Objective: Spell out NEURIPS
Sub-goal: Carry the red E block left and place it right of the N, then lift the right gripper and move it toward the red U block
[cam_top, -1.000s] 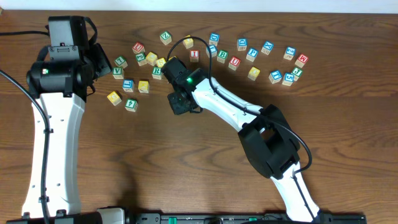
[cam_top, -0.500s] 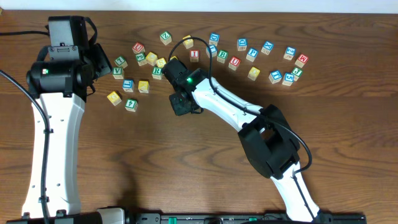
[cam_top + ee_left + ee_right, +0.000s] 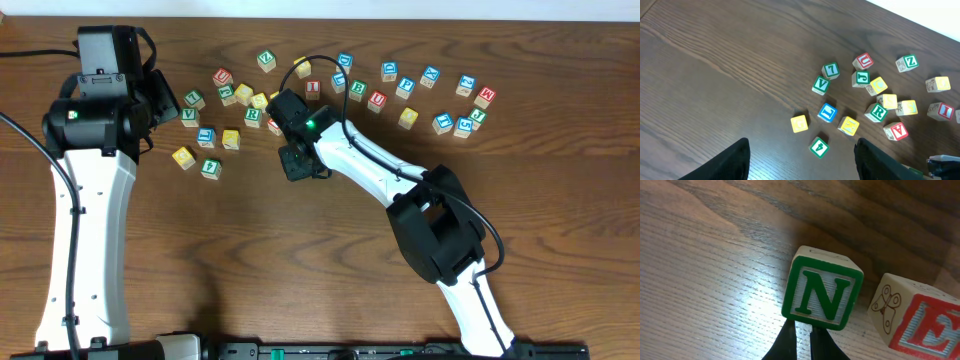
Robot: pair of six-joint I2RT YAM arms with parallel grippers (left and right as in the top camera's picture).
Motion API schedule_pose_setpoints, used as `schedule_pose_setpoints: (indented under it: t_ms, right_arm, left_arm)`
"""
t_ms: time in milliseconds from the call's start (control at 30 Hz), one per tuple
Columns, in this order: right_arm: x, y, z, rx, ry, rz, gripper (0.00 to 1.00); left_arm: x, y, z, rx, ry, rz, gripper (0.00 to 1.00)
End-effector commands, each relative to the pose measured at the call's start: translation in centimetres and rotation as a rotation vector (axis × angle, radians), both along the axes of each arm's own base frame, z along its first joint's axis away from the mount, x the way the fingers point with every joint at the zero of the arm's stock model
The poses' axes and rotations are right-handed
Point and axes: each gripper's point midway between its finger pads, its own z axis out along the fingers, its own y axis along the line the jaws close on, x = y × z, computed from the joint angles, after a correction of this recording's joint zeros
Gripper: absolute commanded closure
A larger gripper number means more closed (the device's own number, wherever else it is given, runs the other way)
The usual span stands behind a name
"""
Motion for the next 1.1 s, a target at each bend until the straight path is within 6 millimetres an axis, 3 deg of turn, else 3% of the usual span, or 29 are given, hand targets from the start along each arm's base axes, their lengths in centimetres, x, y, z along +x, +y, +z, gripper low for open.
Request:
schedule_pose_setpoints:
  t_ms: [0, 167, 300, 467, 767, 1067]
  right_arm:
    - [0.7, -0.1, 0.9, 0.002, -0.026, -0.026, 0.95]
    - [0.7, 0.2, 2.5, 0.03, -0.041, -0.021, 0.95]
    - [0.9, 0.4, 5.2, 0.064, -0.078, -0.016, 0.94]
    - [1.4, 0.3, 9.1, 0.103, -0.153, -0.011, 0.83]
    - [4.7, -3.0, 15.4, 0.168, -0.298, -0.103, 0.72]
    - [7.4, -6.5, 17.0, 0.19, -0.339, -0.189, 0.61]
  left_arm:
    - [-0.2, 0.3, -1.0, 0.004, 0.031, 0.018, 0.34]
    - [-0.2, 0.3, -1.1, 0.004, 0.031, 0.018, 0.34]
    - [-0.2, 0.3, -1.1, 0.004, 0.031, 0.018, 0.34]
    - [-0.2, 0.3, -1.1, 0.004, 0.031, 0.018, 0.34]
    - [-0.2, 0.3, -1.1, 0.004, 0.031, 0.018, 0.34]
    - [-0.2, 0.3, -1.0, 0.004, 0.031, 0.018, 0.34]
